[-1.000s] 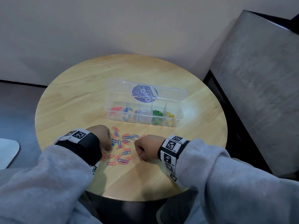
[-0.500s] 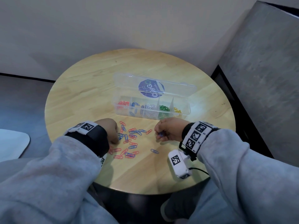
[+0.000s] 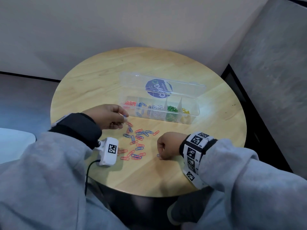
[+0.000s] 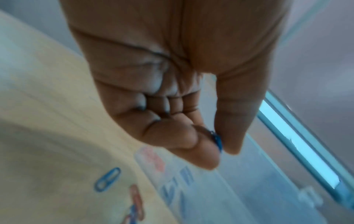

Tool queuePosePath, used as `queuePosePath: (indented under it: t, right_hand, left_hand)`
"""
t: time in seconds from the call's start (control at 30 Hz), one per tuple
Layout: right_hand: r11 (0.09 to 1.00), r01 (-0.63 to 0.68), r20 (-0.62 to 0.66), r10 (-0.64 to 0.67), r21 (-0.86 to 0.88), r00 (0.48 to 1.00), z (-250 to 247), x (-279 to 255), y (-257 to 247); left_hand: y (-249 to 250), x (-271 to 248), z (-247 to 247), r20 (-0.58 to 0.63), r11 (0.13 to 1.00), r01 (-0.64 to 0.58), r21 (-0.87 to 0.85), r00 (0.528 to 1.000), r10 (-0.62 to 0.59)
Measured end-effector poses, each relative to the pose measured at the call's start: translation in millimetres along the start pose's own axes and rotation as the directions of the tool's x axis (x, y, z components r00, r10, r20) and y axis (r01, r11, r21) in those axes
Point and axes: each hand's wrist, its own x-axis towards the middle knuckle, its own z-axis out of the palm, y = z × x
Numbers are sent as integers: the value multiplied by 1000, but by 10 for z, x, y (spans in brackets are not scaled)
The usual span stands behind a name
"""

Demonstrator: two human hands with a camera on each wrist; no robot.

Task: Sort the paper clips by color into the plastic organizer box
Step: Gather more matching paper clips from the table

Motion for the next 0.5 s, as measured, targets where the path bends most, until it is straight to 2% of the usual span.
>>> queuePosePath:
  t: [0.07, 0.17, 0.23, 0.3, 0.37, 0.43, 0.5]
  right_hand:
    - [999, -22, 12, 21, 24, 1000, -3, 4, 8]
    - [991, -67, 26, 65, 115, 998, -73, -19, 77]
    - [957, -82, 39, 74, 277, 996, -150, -32, 146]
    - [823, -89, 57, 69, 562, 996, -214, -29, 208]
    - [570, -81, 56, 61, 818, 997, -252, -9, 266]
    - [360, -62, 45, 54, 931, 998, -273, 3, 299]
    - [268, -65, 52, 57, 961, 997, -272, 5, 320]
  left_hand:
    - [20, -39, -20, -2, 985, 10, -169, 1000, -11]
    - [20, -60, -9, 16, 944, 45, -326, 999, -42]
    - [12, -47, -9, 48, 903, 92, -420, 996, -79]
    - [6, -30, -9, 72, 868, 123, -481, 992, -100]
    - [3, -18, 10, 70, 863, 138, -486, 990, -118]
    - [-11, -12, 48, 56, 896, 142, -420, 990, -131]
    - [-16, -1, 65, 11, 938, 134, -321, 990, -138]
